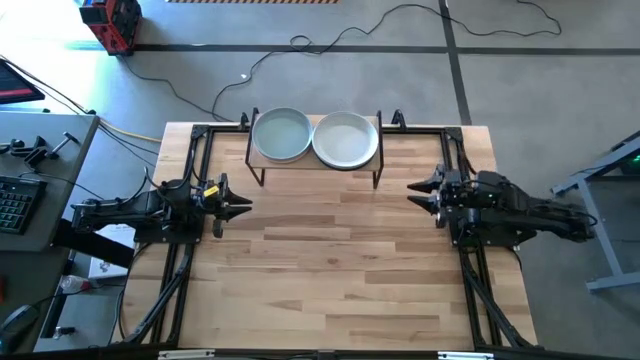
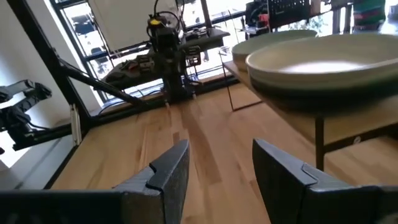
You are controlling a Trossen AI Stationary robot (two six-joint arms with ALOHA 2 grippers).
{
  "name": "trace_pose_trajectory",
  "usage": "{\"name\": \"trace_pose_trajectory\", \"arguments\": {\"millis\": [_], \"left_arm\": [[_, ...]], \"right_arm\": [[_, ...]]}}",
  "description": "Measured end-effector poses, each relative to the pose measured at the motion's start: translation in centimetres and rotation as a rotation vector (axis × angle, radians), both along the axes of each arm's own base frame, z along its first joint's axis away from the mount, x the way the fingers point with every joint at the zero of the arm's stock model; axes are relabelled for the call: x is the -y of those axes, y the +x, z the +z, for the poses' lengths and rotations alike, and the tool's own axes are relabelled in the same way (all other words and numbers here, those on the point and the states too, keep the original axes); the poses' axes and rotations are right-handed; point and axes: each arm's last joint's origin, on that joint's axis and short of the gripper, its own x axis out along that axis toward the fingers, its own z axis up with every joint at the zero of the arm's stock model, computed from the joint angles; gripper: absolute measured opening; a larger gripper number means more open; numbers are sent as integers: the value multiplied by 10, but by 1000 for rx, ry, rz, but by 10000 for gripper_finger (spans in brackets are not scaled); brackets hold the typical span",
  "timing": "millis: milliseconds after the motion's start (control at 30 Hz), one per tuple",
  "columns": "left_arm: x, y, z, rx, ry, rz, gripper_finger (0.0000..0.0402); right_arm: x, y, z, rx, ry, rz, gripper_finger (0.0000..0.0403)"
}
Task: Place and stack plates onto a shelf
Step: Return to Home Position
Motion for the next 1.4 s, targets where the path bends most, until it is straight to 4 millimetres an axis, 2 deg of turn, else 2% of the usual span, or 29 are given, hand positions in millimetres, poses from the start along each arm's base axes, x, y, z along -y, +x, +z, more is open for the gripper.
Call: {"name": "trace_pose_trajectory", "arguments": {"millis": [400,600,867,1400], "left_arm": [[0,0,0,0,0,0,71],[0,0,0,0,0,0,71],[0,0,0,0,0,0,71],[0,0,0,0,0,0,71]], "right_arm": [[1,15,-48,65,96,45,160],[0,16,-51,53,114,68,160],[0,15,-62,-60,149,59,160],[0,15,-63,-68,144,46,160]]}}
